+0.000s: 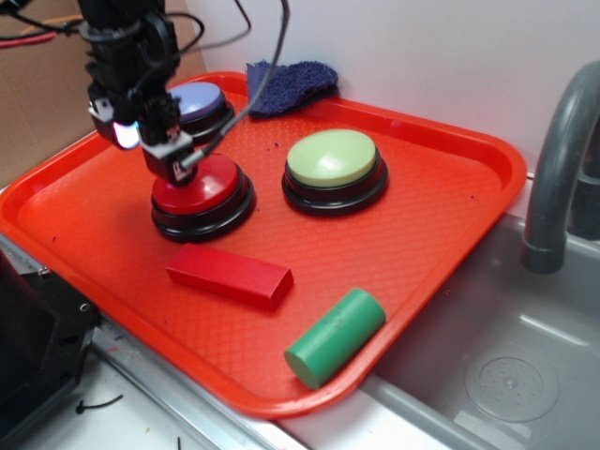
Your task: Push the red button.
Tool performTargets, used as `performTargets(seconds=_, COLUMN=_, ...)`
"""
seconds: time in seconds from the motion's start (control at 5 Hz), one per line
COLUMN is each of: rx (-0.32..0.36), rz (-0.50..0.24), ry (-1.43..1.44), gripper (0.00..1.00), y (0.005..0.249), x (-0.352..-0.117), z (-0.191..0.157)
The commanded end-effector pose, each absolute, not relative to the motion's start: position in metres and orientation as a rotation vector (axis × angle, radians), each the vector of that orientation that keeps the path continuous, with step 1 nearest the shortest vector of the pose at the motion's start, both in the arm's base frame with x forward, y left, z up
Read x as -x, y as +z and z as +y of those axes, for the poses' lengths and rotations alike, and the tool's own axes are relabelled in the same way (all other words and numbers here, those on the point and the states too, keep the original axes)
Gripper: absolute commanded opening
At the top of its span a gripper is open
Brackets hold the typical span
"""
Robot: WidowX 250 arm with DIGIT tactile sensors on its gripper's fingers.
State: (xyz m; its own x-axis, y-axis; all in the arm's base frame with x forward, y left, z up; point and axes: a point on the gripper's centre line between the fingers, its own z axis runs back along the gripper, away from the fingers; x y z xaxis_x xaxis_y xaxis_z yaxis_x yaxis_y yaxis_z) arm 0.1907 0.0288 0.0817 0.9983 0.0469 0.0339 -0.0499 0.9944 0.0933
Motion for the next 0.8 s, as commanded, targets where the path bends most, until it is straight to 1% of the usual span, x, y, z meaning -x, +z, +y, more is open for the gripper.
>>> performTargets(seconds=0.0, rx=-0.132, rz=-0.108, ry=0.082, gripper=1.00, y=0.116, x=-0.202, z=0.023)
performTargets(seconds=0.2, rx=-0.109, rz=-0.103, ry=0.074, gripper=1.00, y=0.121, x=-0.199, z=0.019)
performTargets(seconds=0.4, rx=-0.129, rz=-0.093, ry=0.071, gripper=1.00, y=0.126, x=-0.199, z=0.016)
performTargets(seconds=0.6, rx=-0.116, rz=-0.096, ry=0.072, gripper=1.00, y=0.134, x=-0.197, z=0.016)
